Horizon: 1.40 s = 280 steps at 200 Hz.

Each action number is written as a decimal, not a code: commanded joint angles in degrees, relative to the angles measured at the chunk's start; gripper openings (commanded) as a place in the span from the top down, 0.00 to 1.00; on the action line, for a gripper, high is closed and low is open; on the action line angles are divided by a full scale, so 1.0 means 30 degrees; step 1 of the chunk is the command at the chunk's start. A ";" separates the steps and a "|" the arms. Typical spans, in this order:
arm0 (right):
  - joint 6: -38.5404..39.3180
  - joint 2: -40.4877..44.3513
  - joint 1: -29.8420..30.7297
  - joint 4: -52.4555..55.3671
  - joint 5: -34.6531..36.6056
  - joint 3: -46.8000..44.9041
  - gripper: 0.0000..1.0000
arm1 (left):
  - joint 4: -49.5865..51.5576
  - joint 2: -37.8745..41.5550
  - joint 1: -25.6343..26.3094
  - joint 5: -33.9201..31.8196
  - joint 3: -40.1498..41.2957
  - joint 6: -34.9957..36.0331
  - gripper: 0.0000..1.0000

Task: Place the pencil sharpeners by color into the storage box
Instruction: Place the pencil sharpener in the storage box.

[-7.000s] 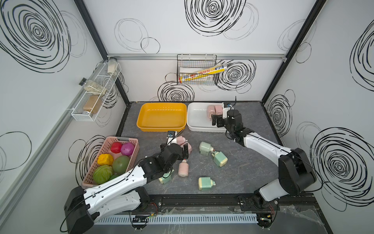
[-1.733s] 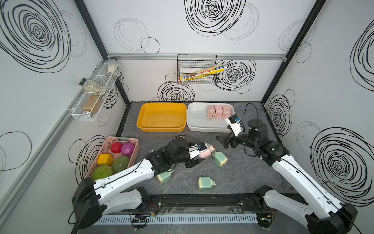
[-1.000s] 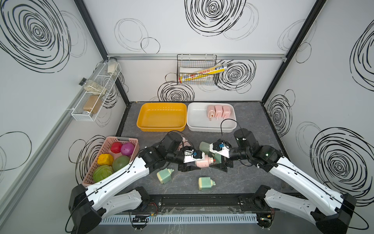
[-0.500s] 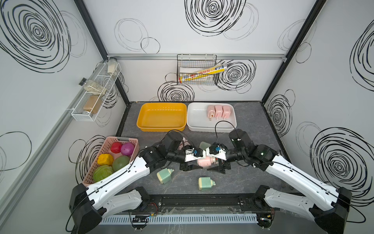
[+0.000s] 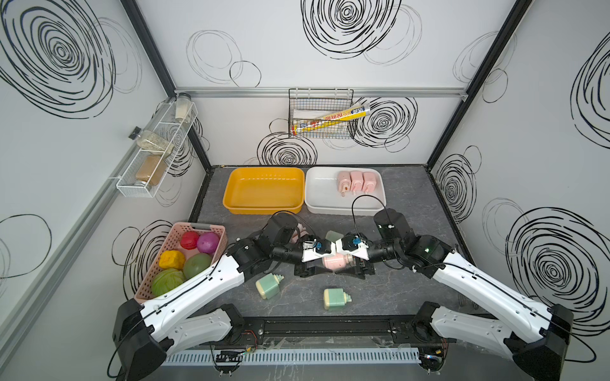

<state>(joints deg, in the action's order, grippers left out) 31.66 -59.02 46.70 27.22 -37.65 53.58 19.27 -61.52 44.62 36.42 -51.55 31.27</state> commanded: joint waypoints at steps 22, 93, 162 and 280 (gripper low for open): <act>-0.0255 0.0593 0.0137 -0.1030 -0.0868 0.0049 0.44 | -0.1521 0.0203 -0.0097 -0.0417 -0.0161 -0.0341 1.00; 0.0106 0.0603 0.0108 -0.0952 -0.1082 -0.0161 0.86 | -0.2263 0.0393 -0.0116 -0.1712 0.0221 -0.0887 0.88; -0.0947 0.0206 -0.0138 -0.3880 0.0589 -0.1455 1.00 | -0.8097 0.2763 -0.0549 -0.7330 0.3695 -0.3420 0.01; -0.7623 -0.2511 -0.2265 -1.2916 1.1487 -0.2610 1.00 | -1.5363 0.3426 -0.4436 -1.6943 0.6768 -1.1330 0.01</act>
<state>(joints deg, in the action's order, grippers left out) 15.22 -64.75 42.24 -2.42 -10.04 44.88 -22.50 -50.24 33.54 -8.05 -29.67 3.57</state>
